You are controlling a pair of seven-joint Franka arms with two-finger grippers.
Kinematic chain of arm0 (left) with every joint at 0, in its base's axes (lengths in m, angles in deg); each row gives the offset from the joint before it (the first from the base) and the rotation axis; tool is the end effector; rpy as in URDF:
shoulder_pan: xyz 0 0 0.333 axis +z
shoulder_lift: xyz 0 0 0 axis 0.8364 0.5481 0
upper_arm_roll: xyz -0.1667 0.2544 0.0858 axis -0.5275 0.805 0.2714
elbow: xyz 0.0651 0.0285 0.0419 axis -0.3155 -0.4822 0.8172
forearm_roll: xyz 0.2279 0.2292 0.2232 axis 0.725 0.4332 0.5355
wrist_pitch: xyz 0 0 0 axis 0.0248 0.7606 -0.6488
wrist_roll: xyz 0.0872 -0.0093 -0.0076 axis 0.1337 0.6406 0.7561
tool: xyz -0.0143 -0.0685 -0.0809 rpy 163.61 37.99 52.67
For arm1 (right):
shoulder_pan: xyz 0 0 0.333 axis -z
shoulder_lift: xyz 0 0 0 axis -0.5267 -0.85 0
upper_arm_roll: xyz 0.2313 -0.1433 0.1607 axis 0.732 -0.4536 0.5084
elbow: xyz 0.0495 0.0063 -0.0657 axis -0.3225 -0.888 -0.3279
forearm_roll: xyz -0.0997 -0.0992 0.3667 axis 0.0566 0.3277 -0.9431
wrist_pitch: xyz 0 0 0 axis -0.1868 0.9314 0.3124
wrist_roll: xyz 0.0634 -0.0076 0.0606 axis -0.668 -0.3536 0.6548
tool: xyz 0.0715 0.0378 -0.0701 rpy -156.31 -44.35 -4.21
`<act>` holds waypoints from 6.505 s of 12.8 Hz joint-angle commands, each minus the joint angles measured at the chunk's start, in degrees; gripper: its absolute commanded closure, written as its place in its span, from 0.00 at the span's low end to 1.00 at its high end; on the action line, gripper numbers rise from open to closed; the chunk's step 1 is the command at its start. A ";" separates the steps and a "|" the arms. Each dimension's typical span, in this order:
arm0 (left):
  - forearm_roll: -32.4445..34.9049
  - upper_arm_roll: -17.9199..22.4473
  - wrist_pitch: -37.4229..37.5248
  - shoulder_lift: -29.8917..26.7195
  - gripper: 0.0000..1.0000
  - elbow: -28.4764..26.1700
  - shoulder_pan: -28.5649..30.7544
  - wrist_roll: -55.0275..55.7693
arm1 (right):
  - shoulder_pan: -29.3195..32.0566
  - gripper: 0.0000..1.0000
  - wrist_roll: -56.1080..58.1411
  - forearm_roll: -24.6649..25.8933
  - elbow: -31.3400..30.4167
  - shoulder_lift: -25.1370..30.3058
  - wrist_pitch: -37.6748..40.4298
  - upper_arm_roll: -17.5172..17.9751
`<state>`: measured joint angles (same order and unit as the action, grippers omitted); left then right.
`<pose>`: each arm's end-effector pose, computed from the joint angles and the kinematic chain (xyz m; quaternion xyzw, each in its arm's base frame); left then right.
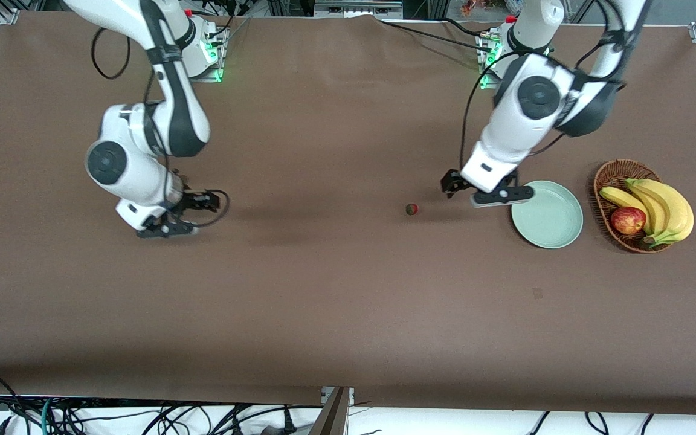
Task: Collect all strawberries into plate
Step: 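Grasp the strawberry with the left gripper while the right gripper returns, then place the strawberry on the plate with the left gripper while the right gripper grasps another, then carry the second strawberry to mid-table and release it with the right gripper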
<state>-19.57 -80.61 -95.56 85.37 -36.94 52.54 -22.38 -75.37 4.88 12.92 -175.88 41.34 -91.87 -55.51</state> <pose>0.5178 -0.2540 0.3391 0.9955 0.0889 0.0264 0.0182 0.5512 0.1114 0.2760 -0.9973 -0.0579 0.0412 0.0178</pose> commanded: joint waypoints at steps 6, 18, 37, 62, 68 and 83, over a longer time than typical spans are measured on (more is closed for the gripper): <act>30.31 -5.11 -12.07 21.11 0.00 5.20 -0.61 34.13 | -1.15 0.10 13.86 0.18 -26.03 8.79 -19.49 -7.30; 30.14 -6.60 -11.46 23.42 0.64 4.08 -2.19 38.28 | -1.24 0.22 13.42 -0.52 -25.59 4.03 -24.34 -6.78; -10.36 30.56 13.27 5.93 0.81 5.59 0.44 -50.99 | -1.06 0.36 13.69 -3.69 -24.01 2.63 -19.94 -6.78; -11.08 33.74 4.88 -3.55 0.00 -3.04 1.85 -58.69 | -2.20 0.80 10.45 -7.55 -7.53 1.14 -6.54 -3.53; -10.73 29.01 15.70 -7.42 0.00 3.73 1.32 -47.71 | -9.41 0.80 -12.89 -8.95 15.08 -7.11 8.63 -0.56; -8.26 27.85 14.30 -7.25 0.00 3.73 1.32 -46.28 | -16.44 0.18 -63.04 -30.49 46.92 -38.86 -38.12 26.88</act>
<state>-28.62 -52.75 -81.19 78.23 -33.53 53.84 -68.81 -90.86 -56.11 -16.66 -131.62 4.66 -126.59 -28.33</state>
